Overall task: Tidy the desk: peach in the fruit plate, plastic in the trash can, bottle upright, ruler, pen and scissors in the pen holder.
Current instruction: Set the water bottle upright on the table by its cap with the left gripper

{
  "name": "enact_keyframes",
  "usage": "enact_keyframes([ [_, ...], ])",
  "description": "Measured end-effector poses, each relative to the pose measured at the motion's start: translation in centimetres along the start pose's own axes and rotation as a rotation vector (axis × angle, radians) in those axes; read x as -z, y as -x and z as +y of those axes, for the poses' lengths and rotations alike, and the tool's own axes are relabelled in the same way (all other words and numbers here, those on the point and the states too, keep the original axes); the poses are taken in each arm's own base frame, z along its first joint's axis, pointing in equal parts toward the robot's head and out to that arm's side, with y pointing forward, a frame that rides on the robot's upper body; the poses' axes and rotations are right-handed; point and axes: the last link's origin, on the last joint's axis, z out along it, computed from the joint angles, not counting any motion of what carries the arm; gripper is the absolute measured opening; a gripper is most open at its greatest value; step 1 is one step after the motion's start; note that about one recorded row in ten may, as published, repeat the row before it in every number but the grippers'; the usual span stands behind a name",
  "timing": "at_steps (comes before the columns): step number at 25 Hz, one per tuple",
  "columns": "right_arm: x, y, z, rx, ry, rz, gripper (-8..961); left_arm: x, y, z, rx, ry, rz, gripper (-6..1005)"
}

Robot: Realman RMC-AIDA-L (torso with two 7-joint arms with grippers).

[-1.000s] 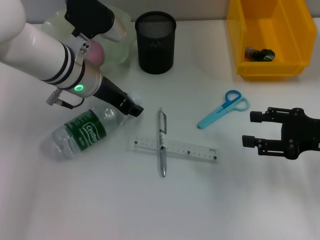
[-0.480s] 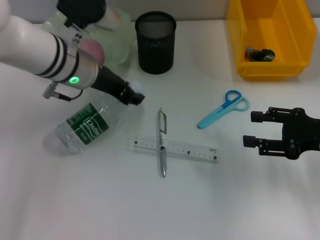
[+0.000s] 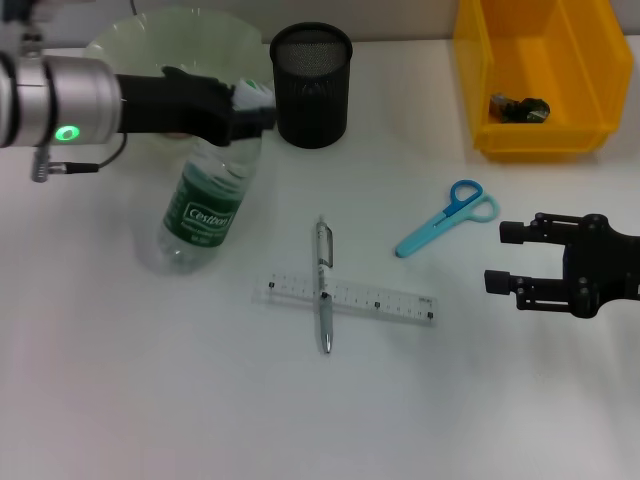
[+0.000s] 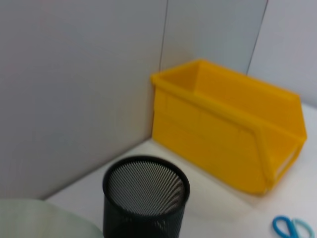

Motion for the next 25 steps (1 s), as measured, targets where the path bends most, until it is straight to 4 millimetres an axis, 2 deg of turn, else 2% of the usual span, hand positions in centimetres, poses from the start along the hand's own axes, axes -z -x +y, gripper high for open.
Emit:
enact_keyframes([
  [6,-0.1,0.2,-0.1,0.004,0.004,0.0,723,1.7,0.7,-0.7,0.015,0.017,0.102,443],
  [19,-0.5,0.7,-0.1,0.014,0.021,-0.003,723,4.2,2.8,-0.6,-0.016,0.026,0.229,442],
  [25,-0.8,1.0,0.0,0.018,0.039,-0.009,722,6.6,4.2,-1.0,-0.035,0.023,0.295,443],
])
